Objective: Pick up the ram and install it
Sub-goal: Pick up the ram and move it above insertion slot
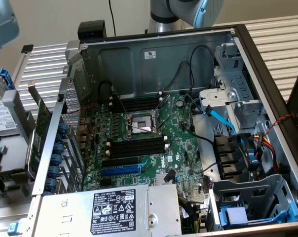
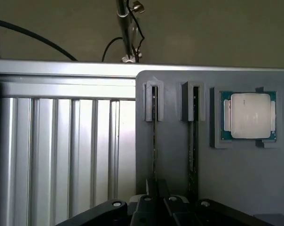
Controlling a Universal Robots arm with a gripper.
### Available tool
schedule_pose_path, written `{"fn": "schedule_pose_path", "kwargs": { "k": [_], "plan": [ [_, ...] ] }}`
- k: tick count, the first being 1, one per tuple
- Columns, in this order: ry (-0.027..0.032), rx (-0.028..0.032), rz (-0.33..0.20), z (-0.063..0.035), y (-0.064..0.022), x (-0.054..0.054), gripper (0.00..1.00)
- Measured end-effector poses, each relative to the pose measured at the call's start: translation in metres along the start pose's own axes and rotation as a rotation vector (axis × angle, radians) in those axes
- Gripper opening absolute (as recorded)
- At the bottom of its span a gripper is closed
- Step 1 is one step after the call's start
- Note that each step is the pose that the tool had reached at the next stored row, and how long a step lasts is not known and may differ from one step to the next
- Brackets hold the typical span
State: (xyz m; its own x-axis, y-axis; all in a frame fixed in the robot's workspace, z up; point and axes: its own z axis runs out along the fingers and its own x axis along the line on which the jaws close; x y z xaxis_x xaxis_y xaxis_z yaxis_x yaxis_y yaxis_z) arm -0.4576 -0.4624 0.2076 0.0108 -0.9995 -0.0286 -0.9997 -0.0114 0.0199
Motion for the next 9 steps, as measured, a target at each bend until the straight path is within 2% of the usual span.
{"fn": "schedule_pose_path", "kwargs": {
  "k": [9],
  "plan": [
    [0.0005,-0.0009,0.000,-0.0417,0.0010,-0.001,0.12]
  ]
}}
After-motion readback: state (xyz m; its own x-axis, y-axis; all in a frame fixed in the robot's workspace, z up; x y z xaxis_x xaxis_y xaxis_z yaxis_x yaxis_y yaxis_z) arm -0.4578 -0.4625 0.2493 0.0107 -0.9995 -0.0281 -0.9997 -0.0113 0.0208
